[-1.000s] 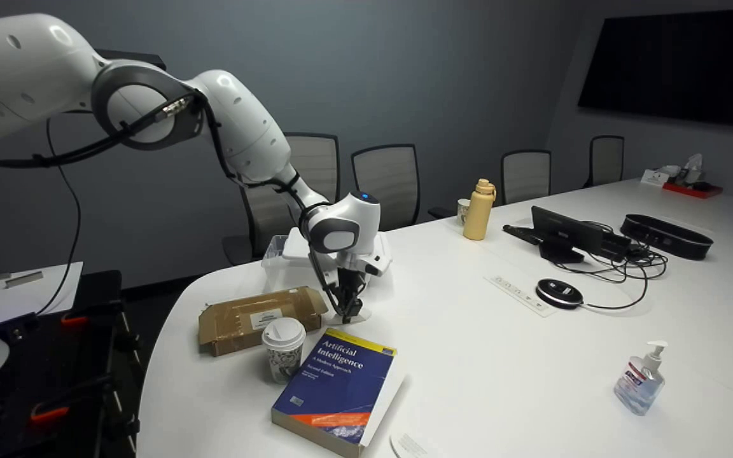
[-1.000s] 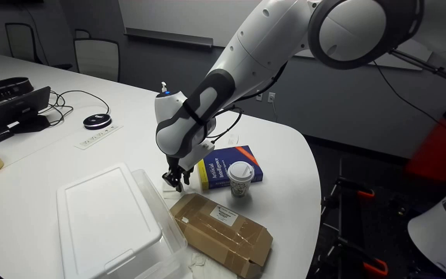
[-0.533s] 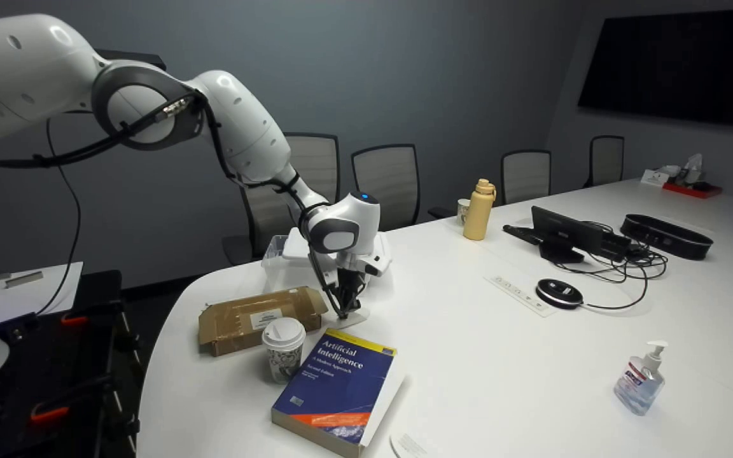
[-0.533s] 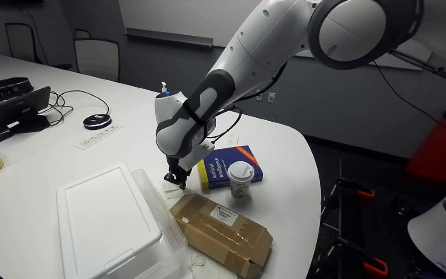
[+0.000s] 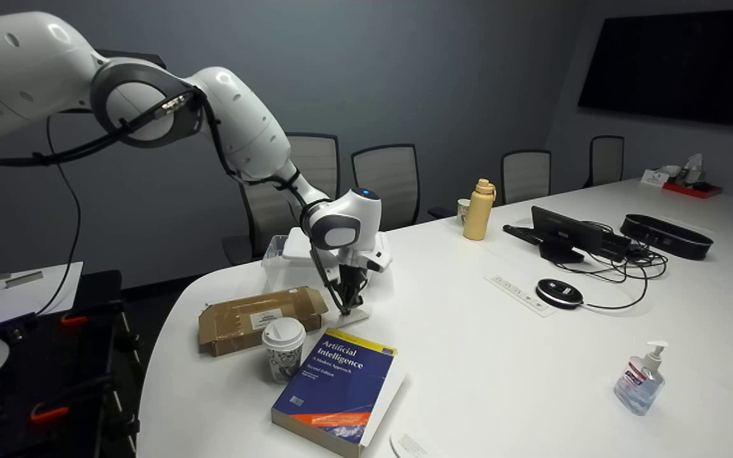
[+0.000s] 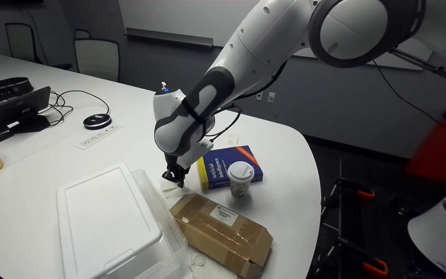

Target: Move the white paper to the front closer to the cardboard box

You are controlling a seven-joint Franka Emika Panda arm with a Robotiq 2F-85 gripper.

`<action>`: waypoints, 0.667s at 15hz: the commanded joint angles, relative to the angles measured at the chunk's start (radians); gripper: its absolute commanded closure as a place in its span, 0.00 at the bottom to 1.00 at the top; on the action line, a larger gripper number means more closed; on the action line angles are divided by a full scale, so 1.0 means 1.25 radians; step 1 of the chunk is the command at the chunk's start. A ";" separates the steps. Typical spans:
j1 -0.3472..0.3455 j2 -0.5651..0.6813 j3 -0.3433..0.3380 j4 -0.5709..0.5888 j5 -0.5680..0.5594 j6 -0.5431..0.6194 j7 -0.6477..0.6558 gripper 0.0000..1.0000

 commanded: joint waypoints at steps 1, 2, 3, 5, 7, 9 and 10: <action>0.007 -0.062 -0.002 -0.028 -0.002 -0.038 -0.001 1.00; 0.010 -0.081 -0.003 -0.039 -0.005 -0.047 -0.001 1.00; 0.018 -0.100 -0.010 -0.049 -0.012 -0.060 0.006 1.00; 0.024 -0.139 -0.012 -0.070 -0.017 -0.080 0.008 1.00; 0.026 -0.184 -0.006 -0.096 -0.017 -0.112 -0.002 1.00; 0.037 -0.236 -0.011 -0.129 -0.025 -0.165 0.004 1.00; 0.042 -0.267 -0.012 -0.152 -0.029 -0.189 0.004 1.00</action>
